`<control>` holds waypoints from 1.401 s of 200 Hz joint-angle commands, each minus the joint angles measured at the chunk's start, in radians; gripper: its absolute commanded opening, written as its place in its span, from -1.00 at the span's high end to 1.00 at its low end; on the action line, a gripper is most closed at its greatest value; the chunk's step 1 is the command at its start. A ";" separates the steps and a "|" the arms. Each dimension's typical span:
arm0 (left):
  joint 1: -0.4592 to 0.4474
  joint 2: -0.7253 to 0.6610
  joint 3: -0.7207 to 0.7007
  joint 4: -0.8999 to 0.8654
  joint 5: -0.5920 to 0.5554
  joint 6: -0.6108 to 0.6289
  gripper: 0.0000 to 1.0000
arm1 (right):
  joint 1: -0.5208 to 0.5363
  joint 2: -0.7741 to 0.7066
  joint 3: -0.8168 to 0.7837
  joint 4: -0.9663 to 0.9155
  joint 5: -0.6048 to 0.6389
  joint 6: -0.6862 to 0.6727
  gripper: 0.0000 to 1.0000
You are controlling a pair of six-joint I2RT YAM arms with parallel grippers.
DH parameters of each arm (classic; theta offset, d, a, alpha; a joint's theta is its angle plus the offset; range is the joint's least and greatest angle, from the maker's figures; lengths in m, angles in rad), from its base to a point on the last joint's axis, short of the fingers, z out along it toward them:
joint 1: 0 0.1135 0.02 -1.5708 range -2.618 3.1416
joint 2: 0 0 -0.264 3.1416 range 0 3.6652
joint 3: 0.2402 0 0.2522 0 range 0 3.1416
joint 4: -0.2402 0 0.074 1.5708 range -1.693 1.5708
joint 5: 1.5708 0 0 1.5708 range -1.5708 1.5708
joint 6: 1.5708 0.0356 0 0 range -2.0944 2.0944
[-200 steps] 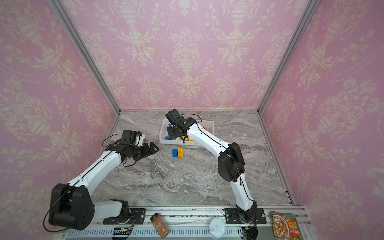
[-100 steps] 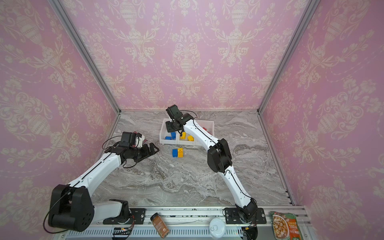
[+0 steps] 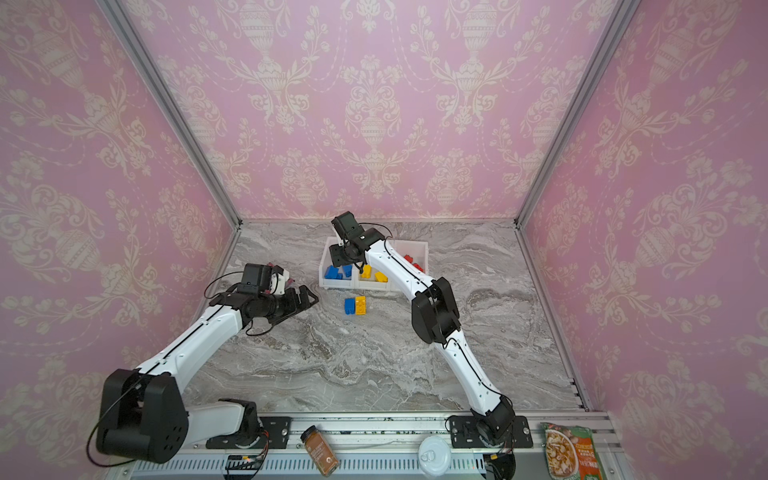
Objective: Sort the legos into containers by color
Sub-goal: Place the lego in the container, then pick up the lego from the center of the table.
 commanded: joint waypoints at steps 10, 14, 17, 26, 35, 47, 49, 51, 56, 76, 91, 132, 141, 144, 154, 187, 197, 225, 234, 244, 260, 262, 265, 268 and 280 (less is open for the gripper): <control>0.007 -0.018 -0.007 -0.010 -0.006 -0.012 -0.99 | -0.005 -0.047 -0.019 0.009 -0.010 -0.013 -0.12; 0.008 -0.018 -0.007 -0.010 -0.007 -0.012 -0.99 | -0.005 -0.053 -0.026 0.014 -0.012 -0.013 -0.12; 0.007 -0.018 -0.006 -0.010 -0.008 -0.012 -0.99 | -0.005 -0.058 -0.031 0.017 -0.012 -0.013 -0.12; 0.006 -0.017 -0.003 -0.015 -0.018 -0.009 -0.99 | -0.005 -0.074 -0.052 0.028 -0.015 -0.013 -0.13; 0.004 -0.015 0.003 -0.024 -0.027 -0.006 -0.99 | -0.005 -0.091 -0.074 0.038 -0.017 -0.011 -0.13; -0.002 -0.012 0.017 -0.039 -0.045 0.001 -0.99 | -0.005 -0.117 -0.104 0.049 -0.021 -0.010 -0.16; -0.002 -0.010 0.019 -0.042 -0.048 0.001 -0.99 | -0.005 -0.122 -0.110 0.051 -0.021 -0.009 -0.17; -0.004 -0.009 0.022 -0.045 -0.052 0.003 -0.99 | -0.005 -0.127 -0.116 0.053 -0.021 -0.008 -0.17; -0.007 -0.006 0.028 -0.051 -0.061 0.007 -0.99 | -0.004 -0.137 -0.128 0.058 -0.023 -0.007 -0.19; -0.029 0.012 0.058 -0.072 -0.094 0.015 -0.99 | -0.005 -0.203 -0.210 0.090 -0.027 -0.001 -0.30; -0.055 0.034 0.086 -0.086 -0.124 0.020 -0.99 | -0.005 -0.262 -0.282 0.115 -0.028 0.004 -0.40; -0.155 0.135 0.166 -0.109 -0.204 0.026 -0.97 | -0.005 -0.462 -0.532 0.183 -0.028 0.023 -0.66; -0.173 0.159 0.185 -0.111 -0.213 0.024 -0.97 | -0.006 -0.511 -0.590 0.201 -0.024 0.029 -0.70; -0.178 0.169 0.190 -0.110 -0.216 0.022 -0.97 | -0.005 -0.527 -0.608 0.205 -0.020 0.031 -0.71; -0.197 0.196 0.209 -0.108 -0.226 0.018 -0.97 | -0.005 -0.584 -0.680 0.226 -0.013 0.037 -0.76; -0.249 0.268 0.267 -0.114 -0.261 0.003 -0.95 | -0.010 -0.754 -0.892 0.283 -0.011 0.069 -0.93; -0.264 0.288 0.286 -0.120 -0.269 0.002 -0.95 | -0.015 -0.796 -0.953 0.300 -0.023 0.080 -0.97; -0.307 0.347 0.344 -0.149 -0.298 0.012 -0.93 | -0.038 -0.906 -1.113 0.340 -0.074 0.120 -1.00; -0.318 0.365 0.359 -0.158 -0.304 0.013 -0.93 | -0.045 -0.941 -1.161 0.350 -0.085 0.130 -1.00; -0.328 0.384 0.370 -0.161 -0.309 0.014 -0.90 | -0.052 -0.976 -1.208 0.357 -0.094 0.144 -1.00; -0.342 0.414 0.391 -0.168 -0.316 0.012 -0.83 | -0.064 -1.037 -1.286 0.361 -0.107 0.162 -1.00; -0.343 0.417 0.395 -0.170 -0.317 0.012 -0.83 | -0.065 -1.046 -1.300 0.361 -0.108 0.165 -1.00; -0.346 0.422 0.399 -0.172 -0.319 0.012 -0.81 | -0.067 -1.058 -1.312 0.362 -0.110 0.168 -1.00; -0.349 0.427 0.404 -0.173 -0.321 0.012 -0.80 | -0.070 -1.069 -1.326 0.361 -0.113 0.171 -1.00; -0.362 0.444 0.425 -0.186 -0.337 0.011 -0.75 | -0.080 -1.111 -1.372 0.361 -0.120 0.184 -1.00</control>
